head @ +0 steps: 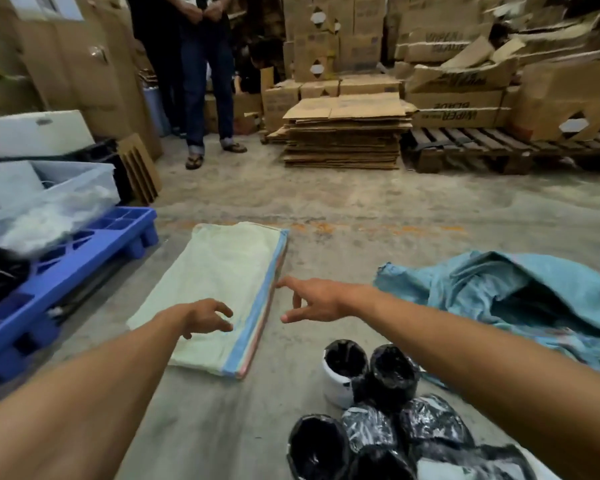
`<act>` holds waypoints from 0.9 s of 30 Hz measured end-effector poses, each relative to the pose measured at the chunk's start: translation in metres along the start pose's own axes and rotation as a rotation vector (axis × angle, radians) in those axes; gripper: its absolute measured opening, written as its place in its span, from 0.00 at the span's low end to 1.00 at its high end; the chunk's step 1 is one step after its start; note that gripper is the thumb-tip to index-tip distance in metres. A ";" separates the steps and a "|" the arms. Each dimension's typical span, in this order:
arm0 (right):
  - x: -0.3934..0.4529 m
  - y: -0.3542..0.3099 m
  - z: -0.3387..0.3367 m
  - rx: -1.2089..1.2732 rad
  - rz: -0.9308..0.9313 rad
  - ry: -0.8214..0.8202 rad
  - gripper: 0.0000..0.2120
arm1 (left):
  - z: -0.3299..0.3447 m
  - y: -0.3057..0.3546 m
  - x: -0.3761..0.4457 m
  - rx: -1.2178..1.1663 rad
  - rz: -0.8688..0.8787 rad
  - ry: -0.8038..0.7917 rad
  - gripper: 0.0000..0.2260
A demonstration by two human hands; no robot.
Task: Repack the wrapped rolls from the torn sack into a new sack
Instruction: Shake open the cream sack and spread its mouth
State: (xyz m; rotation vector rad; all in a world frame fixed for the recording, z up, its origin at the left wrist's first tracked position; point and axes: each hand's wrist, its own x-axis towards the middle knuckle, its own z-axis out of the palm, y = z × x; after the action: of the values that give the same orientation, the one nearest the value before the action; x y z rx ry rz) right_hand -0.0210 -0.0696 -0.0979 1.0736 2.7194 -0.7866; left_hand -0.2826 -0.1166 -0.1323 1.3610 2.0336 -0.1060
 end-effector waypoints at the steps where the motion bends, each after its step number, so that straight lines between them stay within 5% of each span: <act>1: 0.018 -0.013 0.011 0.005 0.009 -0.018 0.35 | 0.004 -0.028 0.006 -0.038 -0.035 0.015 0.21; 4: 0.067 -0.043 0.047 0.008 0.025 -0.076 0.34 | 0.021 -0.096 0.018 -0.237 -0.105 0.086 0.26; 7: 0.110 -0.059 0.088 -0.030 0.038 -0.089 0.32 | 0.043 -0.138 0.037 -0.679 -0.182 0.141 0.33; 11: 0.159 -0.066 0.146 -0.061 0.075 -0.147 0.36 | 0.068 -0.151 0.074 -1.214 -0.228 0.142 0.32; 14: 0.183 -0.062 0.179 -0.121 0.109 -0.196 0.41 | 0.077 -0.140 0.105 -1.423 -0.191 0.327 0.31; 18: 0.196 -0.057 0.197 -0.280 0.124 -0.014 0.22 | 0.072 -0.123 0.132 -1.744 -0.159 0.430 0.29; 23: 0.199 -0.043 0.183 0.135 0.189 0.205 0.05 | 0.047 -0.104 0.115 -1.844 -0.031 0.448 0.13; 27: 0.189 -0.036 0.141 0.617 0.324 0.524 0.07 | 0.013 -0.102 0.097 -1.765 0.138 0.554 0.17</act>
State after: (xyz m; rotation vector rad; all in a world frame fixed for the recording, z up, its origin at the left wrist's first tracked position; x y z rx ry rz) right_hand -0.1968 -0.0482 -0.2578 2.0362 2.5960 -1.5110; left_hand -0.3839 -0.0914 -0.2272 0.2793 1.3790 1.7956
